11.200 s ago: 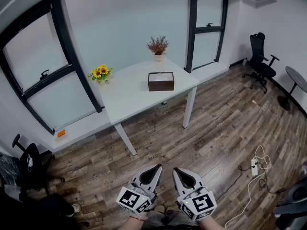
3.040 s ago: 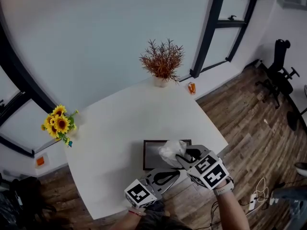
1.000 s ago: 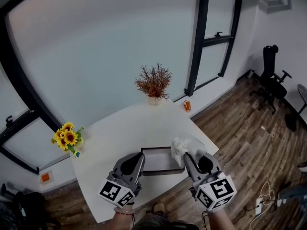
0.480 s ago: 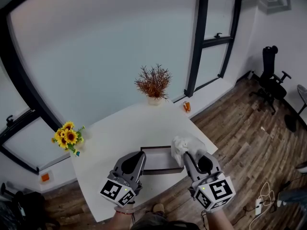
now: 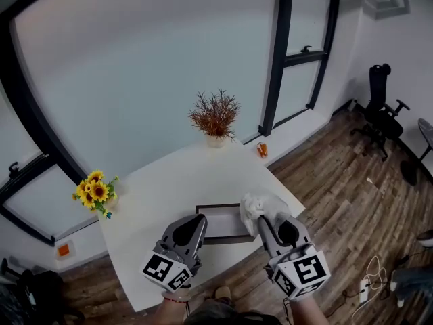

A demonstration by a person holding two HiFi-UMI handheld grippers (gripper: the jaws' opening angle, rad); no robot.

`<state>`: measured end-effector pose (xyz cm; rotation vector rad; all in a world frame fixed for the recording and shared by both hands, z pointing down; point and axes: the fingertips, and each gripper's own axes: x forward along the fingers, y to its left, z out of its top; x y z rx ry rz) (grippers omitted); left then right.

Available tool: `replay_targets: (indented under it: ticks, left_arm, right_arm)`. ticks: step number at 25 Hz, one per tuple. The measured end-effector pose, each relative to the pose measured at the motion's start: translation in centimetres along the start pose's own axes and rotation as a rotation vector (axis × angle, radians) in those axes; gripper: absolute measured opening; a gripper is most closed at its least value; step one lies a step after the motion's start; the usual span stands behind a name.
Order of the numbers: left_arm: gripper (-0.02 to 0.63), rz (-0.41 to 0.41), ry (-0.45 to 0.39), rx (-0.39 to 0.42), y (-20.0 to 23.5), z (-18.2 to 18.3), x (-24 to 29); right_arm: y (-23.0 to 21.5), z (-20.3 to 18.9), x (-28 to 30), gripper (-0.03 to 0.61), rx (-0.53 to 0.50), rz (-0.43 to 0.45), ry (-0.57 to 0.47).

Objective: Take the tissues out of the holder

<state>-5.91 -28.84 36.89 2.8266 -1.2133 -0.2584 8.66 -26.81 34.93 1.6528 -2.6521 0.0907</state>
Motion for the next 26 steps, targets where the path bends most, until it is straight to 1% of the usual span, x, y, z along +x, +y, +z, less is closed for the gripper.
replay_targets:
  ticks: [7,13,17,26]
  left_arm:
    - [0.008,-0.005,0.006,-0.014,-0.7,-0.6,-0.2]
    - [0.008,0.004,0.008,-0.031,-0.2,-0.7,-0.6]
    - [0.008,0.005,0.016,-0.061,0.0,-1.4,-0.6]
    - [0.008,-0.004,0.017,-0.081,0.4,-2.2,-0.2]
  right_arm:
    - [-0.2,-0.4,-0.8,0.097,-0.01,-0.017,0.01]
    - [0.1,-0.6,-0.9,0.097,-0.01,-0.023,0.015]
    - [0.0,-1.1,-1.1,0.097,-0.009,-0.034,0.021]
    - [-0.5,-1.9,-0.8,0.097,0.002,-0.054,0.033]
